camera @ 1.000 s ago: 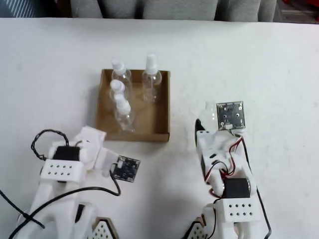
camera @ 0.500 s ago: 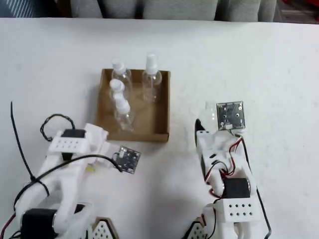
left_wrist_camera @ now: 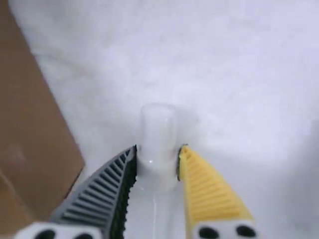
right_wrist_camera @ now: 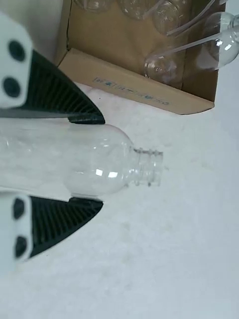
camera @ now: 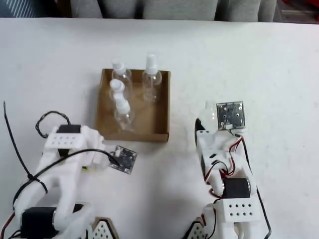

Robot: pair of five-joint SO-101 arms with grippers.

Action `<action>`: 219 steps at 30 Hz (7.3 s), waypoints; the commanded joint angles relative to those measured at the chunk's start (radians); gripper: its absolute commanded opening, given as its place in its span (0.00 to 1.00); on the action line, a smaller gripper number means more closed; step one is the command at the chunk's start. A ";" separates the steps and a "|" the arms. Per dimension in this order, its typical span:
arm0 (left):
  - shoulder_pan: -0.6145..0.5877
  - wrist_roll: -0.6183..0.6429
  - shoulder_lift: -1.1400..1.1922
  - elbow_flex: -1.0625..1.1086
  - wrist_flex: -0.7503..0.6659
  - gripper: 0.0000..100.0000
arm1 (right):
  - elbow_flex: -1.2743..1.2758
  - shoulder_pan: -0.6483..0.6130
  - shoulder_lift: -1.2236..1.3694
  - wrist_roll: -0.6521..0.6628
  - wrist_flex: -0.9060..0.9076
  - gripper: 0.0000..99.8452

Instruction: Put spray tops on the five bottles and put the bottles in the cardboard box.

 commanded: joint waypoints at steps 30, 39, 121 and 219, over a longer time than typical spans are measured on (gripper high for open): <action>-0.059 1.298 -0.001 -0.621 0.453 0.05 | 0.040 -0.119 -0.010 0.011 -0.024 0.02; -0.030 1.688 -0.030 -0.796 0.443 0.05 | 0.127 -0.354 -0.016 0.278 -0.018 0.02; 0.314 2.406 -0.487 -0.290 -0.723 0.04 | 0.189 -0.420 -0.466 0.051 0.091 0.02; 0.671 2.243 -0.484 0.071 -0.815 0.04 | 0.166 -0.317 -0.467 0.051 0.091 0.02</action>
